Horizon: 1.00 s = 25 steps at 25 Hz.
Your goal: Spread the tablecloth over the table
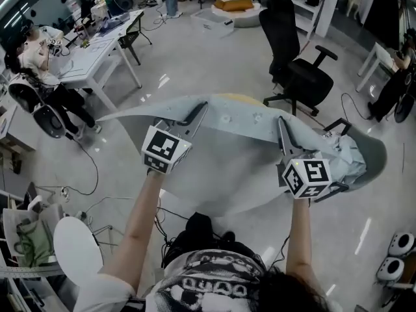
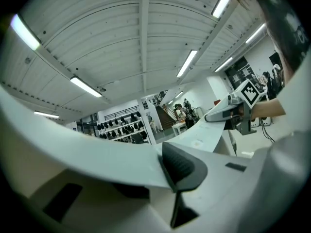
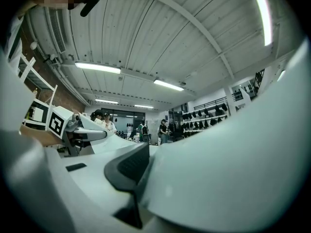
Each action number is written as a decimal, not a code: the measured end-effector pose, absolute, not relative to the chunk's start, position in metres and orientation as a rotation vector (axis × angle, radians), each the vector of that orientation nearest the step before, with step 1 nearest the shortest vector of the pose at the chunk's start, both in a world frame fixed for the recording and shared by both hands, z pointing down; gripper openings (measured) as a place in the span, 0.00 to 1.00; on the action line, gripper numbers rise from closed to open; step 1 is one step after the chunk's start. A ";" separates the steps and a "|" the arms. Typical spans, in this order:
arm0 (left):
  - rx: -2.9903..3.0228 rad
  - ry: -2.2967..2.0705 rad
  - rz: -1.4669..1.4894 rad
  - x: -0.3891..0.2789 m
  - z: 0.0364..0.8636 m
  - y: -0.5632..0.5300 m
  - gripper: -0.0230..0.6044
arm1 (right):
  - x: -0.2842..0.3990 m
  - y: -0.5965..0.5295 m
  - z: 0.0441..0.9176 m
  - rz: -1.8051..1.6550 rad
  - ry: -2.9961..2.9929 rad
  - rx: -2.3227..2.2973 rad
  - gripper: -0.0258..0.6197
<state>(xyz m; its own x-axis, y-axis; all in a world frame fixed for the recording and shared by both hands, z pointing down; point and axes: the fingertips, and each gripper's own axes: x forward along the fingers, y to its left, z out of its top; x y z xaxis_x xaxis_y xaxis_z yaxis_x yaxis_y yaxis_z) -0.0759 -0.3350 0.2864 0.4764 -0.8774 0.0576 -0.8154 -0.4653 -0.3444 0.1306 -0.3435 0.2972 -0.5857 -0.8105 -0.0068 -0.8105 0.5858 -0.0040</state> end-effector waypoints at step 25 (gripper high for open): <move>-2.382 1.057 -0.073 -0.100 0.136 -0.636 0.17 | 0.103 -0.605 0.149 0.295 2.566 -1.733 0.17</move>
<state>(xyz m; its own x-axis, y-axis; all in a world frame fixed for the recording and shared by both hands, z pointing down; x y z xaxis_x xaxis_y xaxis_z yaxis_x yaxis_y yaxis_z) -0.0998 -0.6355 0.1358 0.6928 -0.7034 -0.1586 -0.6748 -0.5550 -0.4864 0.1034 -0.6047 0.1485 -0.3786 -0.9162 -0.1309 -0.9221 0.3612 0.1390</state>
